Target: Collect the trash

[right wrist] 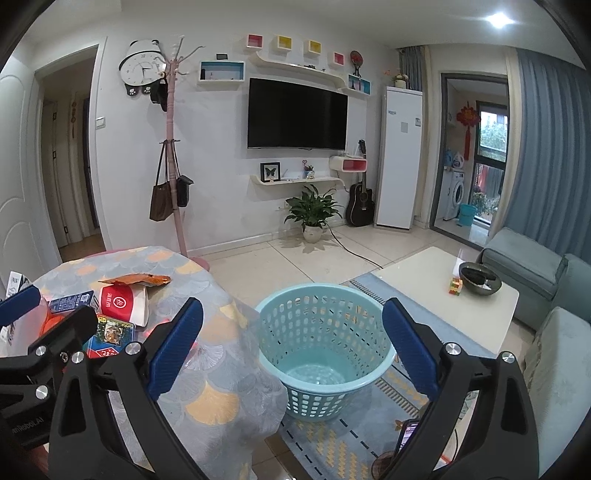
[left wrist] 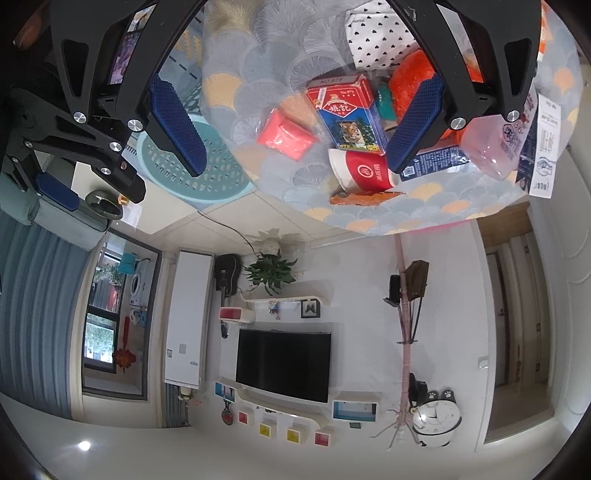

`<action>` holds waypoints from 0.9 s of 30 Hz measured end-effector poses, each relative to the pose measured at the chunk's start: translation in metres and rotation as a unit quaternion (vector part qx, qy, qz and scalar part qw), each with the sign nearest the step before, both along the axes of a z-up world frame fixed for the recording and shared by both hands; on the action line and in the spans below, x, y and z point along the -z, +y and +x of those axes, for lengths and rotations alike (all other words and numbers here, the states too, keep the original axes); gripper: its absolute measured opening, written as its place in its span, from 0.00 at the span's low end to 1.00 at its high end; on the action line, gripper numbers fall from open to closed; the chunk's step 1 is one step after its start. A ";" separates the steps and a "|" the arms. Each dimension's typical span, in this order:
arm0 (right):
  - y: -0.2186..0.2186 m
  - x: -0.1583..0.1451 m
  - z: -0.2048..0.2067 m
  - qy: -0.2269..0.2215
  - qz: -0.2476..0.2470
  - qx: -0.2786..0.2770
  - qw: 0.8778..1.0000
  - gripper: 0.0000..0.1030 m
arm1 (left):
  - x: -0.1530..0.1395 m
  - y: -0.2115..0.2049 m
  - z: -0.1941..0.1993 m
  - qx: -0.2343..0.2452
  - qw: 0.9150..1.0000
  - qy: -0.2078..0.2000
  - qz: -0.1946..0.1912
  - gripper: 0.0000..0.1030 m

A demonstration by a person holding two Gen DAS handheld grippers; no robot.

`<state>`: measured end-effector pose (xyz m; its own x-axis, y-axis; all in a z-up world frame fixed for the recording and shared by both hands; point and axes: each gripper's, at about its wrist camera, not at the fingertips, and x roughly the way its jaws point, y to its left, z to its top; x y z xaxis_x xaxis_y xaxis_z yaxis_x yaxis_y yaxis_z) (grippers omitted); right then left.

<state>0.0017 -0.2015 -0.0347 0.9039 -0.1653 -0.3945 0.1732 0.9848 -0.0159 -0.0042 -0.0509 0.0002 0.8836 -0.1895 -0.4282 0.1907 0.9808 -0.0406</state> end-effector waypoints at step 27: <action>0.025 -0.008 -0.003 0.005 0.005 -0.038 0.999 0.65 | -0.016 0.052 -0.026 -0.042 0.999 -0.003 -0.009 0.92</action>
<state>-0.0011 -0.1766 -0.0263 0.9093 -0.0933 -0.4056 0.0984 0.9951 -0.0084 -0.0299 0.0010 0.0162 0.8988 -0.1225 -0.4209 0.1086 0.9924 -0.0569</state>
